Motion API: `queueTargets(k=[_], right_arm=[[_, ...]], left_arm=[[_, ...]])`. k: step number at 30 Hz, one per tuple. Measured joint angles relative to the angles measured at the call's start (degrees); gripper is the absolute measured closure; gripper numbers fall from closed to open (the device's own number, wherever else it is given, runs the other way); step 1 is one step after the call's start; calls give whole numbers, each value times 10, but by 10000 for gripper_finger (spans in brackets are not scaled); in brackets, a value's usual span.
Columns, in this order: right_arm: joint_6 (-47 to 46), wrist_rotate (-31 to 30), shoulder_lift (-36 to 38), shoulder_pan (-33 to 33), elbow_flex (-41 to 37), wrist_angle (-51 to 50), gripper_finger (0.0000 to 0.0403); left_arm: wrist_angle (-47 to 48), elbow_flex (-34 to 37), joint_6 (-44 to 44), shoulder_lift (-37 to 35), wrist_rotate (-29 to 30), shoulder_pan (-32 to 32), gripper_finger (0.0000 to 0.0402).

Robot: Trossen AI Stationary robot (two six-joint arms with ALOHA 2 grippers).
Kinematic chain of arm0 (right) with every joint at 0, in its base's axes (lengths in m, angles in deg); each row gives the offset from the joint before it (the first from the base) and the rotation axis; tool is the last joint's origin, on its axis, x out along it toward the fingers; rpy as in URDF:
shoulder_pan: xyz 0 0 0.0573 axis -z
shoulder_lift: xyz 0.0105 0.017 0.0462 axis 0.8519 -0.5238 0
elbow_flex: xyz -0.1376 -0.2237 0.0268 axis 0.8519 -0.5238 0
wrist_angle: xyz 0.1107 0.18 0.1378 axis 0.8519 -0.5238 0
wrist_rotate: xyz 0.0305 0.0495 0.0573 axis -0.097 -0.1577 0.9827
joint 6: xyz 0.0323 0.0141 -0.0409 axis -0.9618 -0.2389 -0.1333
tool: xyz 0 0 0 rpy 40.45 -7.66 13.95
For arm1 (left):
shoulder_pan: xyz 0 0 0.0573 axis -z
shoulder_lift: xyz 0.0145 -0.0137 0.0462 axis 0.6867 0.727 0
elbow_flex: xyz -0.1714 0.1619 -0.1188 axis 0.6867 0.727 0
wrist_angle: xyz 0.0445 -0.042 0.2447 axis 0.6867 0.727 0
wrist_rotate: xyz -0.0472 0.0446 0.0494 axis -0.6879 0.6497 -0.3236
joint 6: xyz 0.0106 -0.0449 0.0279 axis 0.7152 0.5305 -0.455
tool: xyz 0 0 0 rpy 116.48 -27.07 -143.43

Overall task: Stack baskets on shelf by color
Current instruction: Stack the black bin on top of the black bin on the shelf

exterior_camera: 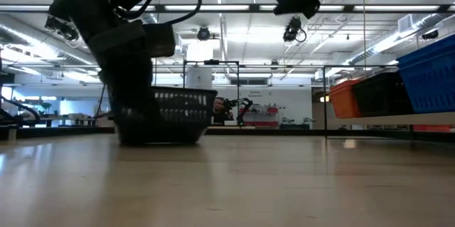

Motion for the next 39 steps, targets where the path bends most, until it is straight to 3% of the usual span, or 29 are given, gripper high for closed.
queueTargets(k=[7,13,20,27,30,33,36,39], right_arm=[[18,0,0,0,0,63,240],[32,0,0,5,0,60,240],[50,0,-31,8,1,66,240],[77,0,-82,9,9,31,240],[51,0,-85,10,16,11,240],[34,0,-85,10,16,2,240],[33,0,-91,9,16,12,240],[32,-13,-116,9,16,42,240]], left_arm=[[-84,0,-73,0,3,-33,387],[-175,-2,-123,25,3,-60,371],[-161,-61,-154,108,-22,-76,342],[-30,-159,-162,150,-21,-77,264],[118,-206,-172,132,-15,-77,233],[258,-244,-178,95,33,-74,216],[302,-239,-180,49,81,-68,213],[281,-204,-180,-7,93,-64,218]])
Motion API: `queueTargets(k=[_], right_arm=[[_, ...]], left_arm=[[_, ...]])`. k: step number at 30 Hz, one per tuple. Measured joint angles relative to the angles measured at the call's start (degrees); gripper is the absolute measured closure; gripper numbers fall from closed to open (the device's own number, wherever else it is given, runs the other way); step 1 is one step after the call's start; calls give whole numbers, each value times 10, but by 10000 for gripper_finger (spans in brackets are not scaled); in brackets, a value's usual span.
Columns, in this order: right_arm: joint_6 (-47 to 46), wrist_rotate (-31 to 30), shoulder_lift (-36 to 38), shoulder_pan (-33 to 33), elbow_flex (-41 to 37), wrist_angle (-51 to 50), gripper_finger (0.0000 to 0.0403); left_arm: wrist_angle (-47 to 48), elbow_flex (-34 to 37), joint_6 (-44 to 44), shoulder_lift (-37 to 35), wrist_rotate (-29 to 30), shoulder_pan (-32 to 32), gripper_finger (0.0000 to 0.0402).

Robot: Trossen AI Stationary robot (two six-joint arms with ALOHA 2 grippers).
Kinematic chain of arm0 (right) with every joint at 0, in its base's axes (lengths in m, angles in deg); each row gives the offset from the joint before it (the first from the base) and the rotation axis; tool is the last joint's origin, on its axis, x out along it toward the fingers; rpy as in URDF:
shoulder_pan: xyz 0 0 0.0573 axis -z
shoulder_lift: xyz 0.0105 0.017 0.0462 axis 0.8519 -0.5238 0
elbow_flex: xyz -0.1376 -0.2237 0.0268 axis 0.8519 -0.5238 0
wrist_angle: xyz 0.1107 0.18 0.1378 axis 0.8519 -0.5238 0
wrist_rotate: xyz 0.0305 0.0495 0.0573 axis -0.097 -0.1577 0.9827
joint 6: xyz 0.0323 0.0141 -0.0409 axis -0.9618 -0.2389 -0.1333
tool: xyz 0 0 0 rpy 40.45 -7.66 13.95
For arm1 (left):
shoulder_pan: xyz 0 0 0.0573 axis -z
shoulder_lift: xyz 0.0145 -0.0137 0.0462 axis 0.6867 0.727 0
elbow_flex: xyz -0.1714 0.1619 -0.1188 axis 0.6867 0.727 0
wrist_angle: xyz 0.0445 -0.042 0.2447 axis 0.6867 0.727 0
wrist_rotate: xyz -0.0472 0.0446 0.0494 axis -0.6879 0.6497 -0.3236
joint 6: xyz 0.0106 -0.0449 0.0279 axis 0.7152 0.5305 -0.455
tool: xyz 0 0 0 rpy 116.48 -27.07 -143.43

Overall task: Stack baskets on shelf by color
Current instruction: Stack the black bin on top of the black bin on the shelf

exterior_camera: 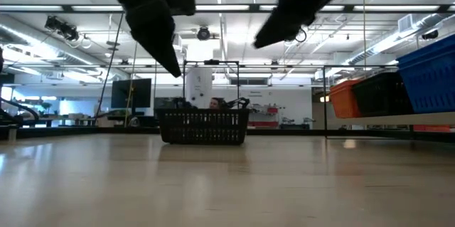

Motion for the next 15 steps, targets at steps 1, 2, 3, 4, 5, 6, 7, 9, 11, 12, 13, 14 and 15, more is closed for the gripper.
queueTargets(k=[1,2,3,4,5,6,7,9,11,12,13,14,15], right_arm=[[-2,-8,-14,0,1,24,240],[-2,-11,-29,0,1,36,240],[-2,-11,-47,0,1,42,238],[0,-11,-66,0,5,51,235],[0,-10,-84,0,12,49,230],[0,-10,-100,0,23,39,225],[-2,-10,-114,0,38,33,219],[-4,-11,-144,-1,72,20,206],[-8,-8,-173,-3,107,-8,192],[-7,-3,-188,-4,129,-29,185],[-5,0,-203,-6,150,-45,179],[-2,0,-213,-7,169,-65,174],[1,-4,-225,-8,188,-96,170]], left_arm=[[-18,19,0,-18,1,2,221],[-39,40,0,-35,1,5,224],[-63,63,0,-51,2,7,226],[-106,87,0,-69,2,8,228],[-140,112,0,-90,0,8,229],[-180,139,1,-106,-6,8,229],[-237,162,1,-120,-15,8,228],[-307,212,2,-150,-25,7,227],[-395,244,3,-165,-29,4,226],[-411,262,4,-178,-29,3,226],[-432,274,4,-184,-27,1,226],[-460,280,4,-188,-28,0,226],[-474,289,6,-192,-27,-1,226]])
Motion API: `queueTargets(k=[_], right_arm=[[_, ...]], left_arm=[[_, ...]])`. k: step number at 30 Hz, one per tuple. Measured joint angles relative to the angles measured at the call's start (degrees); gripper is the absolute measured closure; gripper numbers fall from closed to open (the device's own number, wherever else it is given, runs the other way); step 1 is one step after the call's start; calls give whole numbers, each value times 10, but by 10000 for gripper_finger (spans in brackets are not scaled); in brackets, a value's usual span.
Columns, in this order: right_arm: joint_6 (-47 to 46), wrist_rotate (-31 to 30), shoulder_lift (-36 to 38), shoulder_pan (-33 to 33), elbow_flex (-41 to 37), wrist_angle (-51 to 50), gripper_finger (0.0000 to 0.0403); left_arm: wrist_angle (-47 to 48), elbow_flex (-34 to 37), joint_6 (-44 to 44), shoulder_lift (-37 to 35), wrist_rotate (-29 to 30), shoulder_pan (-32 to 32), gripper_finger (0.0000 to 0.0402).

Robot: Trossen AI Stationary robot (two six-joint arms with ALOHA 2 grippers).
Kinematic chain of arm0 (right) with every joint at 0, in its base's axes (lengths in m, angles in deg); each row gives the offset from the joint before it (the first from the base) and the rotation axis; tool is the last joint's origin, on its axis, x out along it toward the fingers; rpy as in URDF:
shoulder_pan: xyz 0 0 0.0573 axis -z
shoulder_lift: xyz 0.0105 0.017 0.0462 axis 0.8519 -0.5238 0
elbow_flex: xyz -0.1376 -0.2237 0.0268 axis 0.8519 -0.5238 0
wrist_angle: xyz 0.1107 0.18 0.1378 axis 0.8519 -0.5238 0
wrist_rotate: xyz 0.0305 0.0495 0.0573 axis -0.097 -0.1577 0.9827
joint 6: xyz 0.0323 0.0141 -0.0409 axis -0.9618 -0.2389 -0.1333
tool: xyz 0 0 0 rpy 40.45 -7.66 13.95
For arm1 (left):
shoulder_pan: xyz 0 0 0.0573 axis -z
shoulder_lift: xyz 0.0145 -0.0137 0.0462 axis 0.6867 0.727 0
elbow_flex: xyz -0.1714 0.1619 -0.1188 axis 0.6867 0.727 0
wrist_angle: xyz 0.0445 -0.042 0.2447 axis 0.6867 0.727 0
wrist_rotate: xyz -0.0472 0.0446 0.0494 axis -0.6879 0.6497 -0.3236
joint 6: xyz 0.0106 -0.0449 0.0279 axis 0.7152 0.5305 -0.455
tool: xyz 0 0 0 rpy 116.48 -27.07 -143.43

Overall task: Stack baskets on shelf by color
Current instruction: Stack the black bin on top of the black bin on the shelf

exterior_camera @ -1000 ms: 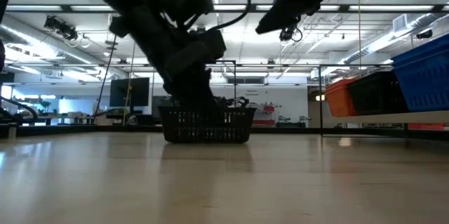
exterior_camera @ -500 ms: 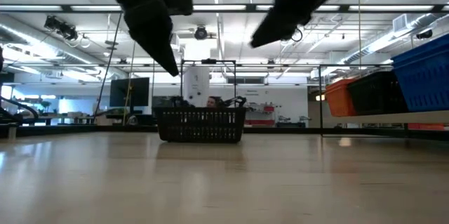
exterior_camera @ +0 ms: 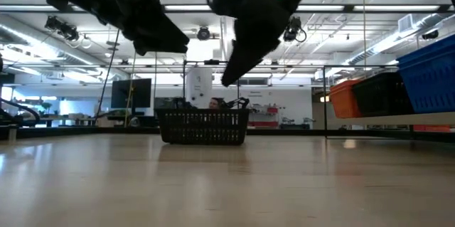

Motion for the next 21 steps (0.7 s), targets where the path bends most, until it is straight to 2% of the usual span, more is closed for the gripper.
queueTargets(k=[4,6,14,21], right_arm=[[-1,-14,-49,1,54,-70,163],[-4,-14,-67,4,67,-59,164],[-20,-13,-95,15,70,-64,168],[-20,-12,-111,22,68,-57,189]], left_arm=[[-56,22,1,-11,5,2,226],[-69,40,3,-20,7,8,228],[-166,107,6,-21,17,35,240],[-190,111,-2,-22,20,35,256]])
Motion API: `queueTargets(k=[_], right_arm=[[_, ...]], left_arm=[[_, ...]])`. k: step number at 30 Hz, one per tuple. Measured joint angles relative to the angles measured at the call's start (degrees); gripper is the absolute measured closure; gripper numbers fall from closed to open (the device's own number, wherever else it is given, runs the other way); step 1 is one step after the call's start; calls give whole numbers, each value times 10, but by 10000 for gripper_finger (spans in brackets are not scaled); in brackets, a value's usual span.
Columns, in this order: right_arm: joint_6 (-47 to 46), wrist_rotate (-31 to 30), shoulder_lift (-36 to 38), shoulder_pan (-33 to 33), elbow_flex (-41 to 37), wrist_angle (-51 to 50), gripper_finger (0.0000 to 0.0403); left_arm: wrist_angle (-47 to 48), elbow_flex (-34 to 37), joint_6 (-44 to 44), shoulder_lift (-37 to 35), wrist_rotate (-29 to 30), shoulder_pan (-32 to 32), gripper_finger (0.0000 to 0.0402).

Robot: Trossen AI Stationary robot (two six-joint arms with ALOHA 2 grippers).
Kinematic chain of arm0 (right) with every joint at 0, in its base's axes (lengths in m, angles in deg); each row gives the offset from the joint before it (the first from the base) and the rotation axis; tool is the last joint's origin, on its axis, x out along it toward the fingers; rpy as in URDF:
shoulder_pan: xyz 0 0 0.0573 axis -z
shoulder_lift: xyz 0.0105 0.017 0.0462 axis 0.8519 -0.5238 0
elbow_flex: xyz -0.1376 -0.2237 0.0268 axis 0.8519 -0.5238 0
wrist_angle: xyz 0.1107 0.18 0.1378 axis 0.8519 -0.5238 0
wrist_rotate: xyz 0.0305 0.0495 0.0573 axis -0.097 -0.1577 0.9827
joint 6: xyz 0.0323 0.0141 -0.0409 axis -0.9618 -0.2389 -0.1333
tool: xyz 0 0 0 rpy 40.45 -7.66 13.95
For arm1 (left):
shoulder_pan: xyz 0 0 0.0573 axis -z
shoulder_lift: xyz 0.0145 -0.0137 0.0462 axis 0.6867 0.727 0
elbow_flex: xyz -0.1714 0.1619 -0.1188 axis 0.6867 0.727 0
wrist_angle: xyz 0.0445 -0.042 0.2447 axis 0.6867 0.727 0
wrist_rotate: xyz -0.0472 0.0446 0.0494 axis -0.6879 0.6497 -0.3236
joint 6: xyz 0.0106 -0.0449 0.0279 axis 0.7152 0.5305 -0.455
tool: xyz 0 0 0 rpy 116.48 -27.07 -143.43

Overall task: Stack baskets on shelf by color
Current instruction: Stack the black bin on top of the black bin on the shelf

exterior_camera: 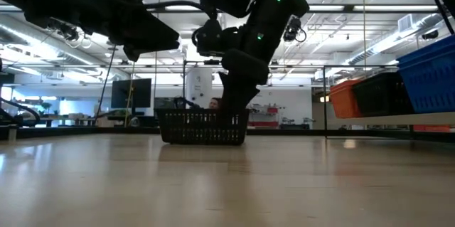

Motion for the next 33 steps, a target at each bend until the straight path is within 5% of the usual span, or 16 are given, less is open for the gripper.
queueTargets(k=[12,22,33], right_arm=[[-7,6,5,17,-4,-22,388],[-29,10,34,21,8,-121,391],[-74,18,159,14,28,-250,392]], left_arm=[[-30,0,-3,0,-10,0,260],[-26,0,-8,0,-17,0,264],[-20,0,-10,0,-17,-1,269]])
